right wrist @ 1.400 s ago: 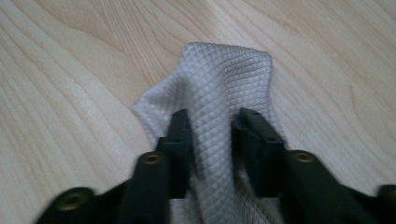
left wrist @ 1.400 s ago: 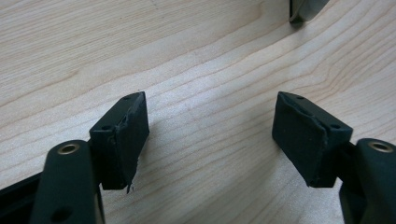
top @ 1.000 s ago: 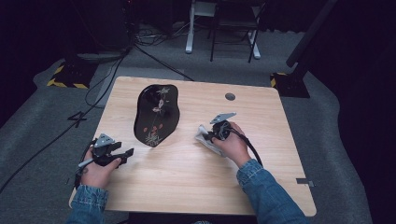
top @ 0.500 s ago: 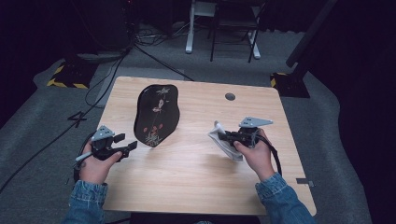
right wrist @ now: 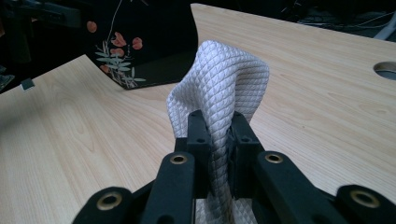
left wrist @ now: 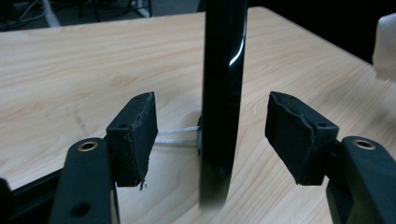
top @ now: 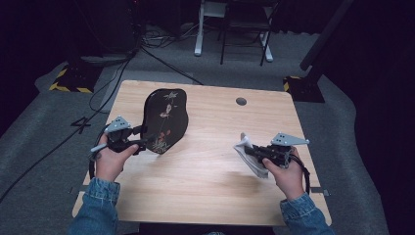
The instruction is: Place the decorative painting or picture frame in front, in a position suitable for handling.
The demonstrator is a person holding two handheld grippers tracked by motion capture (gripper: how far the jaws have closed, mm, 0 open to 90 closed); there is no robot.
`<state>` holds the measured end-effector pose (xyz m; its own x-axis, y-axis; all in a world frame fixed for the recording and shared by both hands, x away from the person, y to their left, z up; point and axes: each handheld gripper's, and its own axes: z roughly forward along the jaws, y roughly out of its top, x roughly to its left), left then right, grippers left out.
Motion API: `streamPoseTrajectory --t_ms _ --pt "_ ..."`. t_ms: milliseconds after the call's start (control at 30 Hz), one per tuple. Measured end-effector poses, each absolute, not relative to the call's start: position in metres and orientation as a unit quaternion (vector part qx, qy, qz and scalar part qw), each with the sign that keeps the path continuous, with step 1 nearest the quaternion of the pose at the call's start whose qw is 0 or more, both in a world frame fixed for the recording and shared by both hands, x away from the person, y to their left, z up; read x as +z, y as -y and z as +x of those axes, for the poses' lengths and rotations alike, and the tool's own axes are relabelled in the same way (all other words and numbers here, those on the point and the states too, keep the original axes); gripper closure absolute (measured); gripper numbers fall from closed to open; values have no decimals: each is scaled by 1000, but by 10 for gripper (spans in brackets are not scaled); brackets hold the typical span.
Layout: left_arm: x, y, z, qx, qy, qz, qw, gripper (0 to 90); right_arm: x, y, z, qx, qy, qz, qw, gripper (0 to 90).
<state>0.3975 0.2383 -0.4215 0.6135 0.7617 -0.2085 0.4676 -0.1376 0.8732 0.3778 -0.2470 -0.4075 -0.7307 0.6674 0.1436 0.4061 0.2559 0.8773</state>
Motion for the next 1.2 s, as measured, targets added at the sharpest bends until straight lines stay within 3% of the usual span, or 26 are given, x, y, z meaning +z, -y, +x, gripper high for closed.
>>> streamPoseTrajectory --t_ms 267,467,500,600,1200 --pt "-415 -220 418 153 -393 751 508 459 -406 258 371 505 -775 353 141 822" --pt "-418 -217 428 151 -380 757 509 661 -407 269 365 505 -768 366 146 822" --pt "-419 -217 429 151 -377 758 510 661 -407 271 365 506 -767 367 146 822" --pt "-420 -219 430 153 -377 755 515 794 -407 275 361 506 -764 372 148 822" --pt "-410 -191 413 128 -344 753 546 805 -409 279 360 501 -763 377 154 822"
